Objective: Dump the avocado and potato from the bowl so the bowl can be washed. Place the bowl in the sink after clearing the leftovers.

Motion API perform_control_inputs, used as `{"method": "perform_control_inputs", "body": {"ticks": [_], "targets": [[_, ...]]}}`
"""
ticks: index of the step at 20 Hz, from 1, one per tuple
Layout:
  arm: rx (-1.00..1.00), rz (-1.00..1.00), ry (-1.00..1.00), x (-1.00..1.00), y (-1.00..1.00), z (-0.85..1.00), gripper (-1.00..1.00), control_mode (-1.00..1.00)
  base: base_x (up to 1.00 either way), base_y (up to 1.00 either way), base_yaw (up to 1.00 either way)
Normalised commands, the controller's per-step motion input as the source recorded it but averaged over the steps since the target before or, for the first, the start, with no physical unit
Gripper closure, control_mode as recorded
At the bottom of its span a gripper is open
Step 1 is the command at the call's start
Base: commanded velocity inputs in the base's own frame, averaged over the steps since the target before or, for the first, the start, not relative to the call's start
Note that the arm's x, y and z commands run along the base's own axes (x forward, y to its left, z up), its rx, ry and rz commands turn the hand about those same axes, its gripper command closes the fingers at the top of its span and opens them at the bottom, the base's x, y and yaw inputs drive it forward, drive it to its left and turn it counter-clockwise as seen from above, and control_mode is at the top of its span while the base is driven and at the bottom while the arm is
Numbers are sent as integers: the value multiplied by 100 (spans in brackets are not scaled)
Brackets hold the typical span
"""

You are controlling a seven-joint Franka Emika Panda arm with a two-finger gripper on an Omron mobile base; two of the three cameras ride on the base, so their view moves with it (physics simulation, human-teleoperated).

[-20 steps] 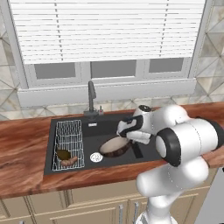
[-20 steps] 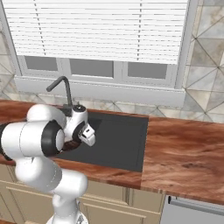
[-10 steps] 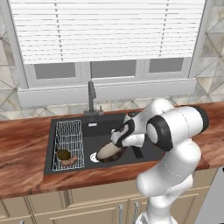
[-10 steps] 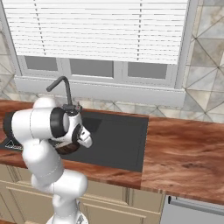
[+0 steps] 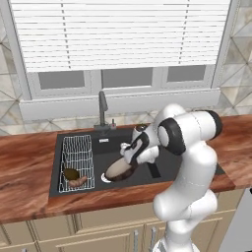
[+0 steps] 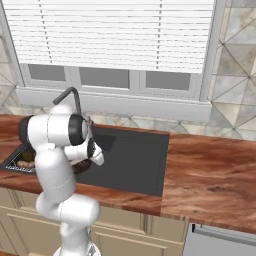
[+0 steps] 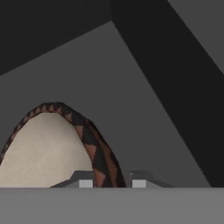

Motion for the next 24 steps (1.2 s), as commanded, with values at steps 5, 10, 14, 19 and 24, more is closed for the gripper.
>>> {"method": "perform_control_inputs", "body": {"ticks": [5, 10, 14, 19, 24], "targets": [[-15, 0, 0, 16, 15, -33, -100, -100, 0, 0, 0], [-2, 0, -2, -14, 4, 29, -100, -100, 0, 0, 0], [0, -1, -16, -33, -7, 91, -100, -100, 0, 0, 0], [9, 0, -26, -54, -37, 100, -100, -100, 0, 0, 0], [15, 0, -37, -72, -42, 100, -100, -100, 0, 0, 0]]}}
